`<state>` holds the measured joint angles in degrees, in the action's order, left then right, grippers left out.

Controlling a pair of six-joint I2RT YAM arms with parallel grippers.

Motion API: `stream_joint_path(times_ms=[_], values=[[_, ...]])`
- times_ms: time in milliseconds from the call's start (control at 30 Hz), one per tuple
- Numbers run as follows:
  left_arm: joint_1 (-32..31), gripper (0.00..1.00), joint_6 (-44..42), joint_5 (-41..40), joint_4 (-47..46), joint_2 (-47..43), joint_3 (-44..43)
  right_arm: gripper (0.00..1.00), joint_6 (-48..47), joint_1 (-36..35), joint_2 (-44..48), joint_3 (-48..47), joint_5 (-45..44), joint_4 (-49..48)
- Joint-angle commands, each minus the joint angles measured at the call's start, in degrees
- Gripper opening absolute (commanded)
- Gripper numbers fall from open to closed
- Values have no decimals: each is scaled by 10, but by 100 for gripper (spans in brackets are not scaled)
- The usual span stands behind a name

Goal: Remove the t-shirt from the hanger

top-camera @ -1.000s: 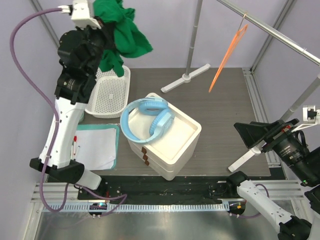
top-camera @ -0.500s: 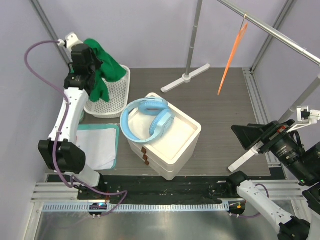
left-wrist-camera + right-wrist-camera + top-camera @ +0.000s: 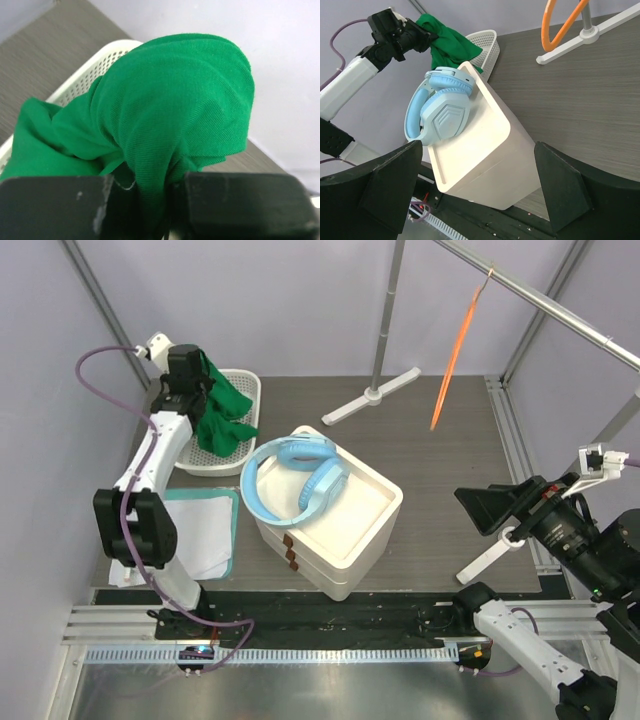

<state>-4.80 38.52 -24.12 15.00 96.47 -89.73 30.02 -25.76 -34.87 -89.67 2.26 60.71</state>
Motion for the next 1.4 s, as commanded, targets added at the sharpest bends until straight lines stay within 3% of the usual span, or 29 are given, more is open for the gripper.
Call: stream_joint_path(times_ms=[0, 200, 333, 467, 567, 600, 633, 667, 1100, 1267, 1367], values=[[2, 0, 63, -20, -21, 40, -1, 99, -8, -2, -13, 7, 13, -30], [31, 0, 135, 6, 71, 91, -51, 99, -6, -2, -12, 12, 17, -29], [45, 0, 136, 69, 120, 155, -96, 99, -4, -2, -9, 13, 17, -26], [74, 0, 117, 126, 230, 206, -182, 99, -3, -2, -7, 24, 10, -25], [74, 20, 100, 158, 231, 200, -184, 99, 3, -2, -2, 44, 9, -30], [74, 41, 101, 160, 231, 192, -178, 99, 5, -2, -3, 48, 11, -31], [73, 54, 99, 161, 225, 183, -171, 99, 7, -2, -1, 51, 15, -32], [73, 99, 96, 161, 216, 166, -159, 98, 8, -1, 0, 57, 16, -35], [8, 100, 90, 90, 230, -5, -45, 98, 33, -2, 6, 97, -11, -39], [-64, 100, 70, 95, 195, -115, 63, 98, 60, -2, 14, 131, -49, -39], [-79, 100, 65, 140, 187, -197, 133, 98, 72, -2, 18, 158, -80, -41]])
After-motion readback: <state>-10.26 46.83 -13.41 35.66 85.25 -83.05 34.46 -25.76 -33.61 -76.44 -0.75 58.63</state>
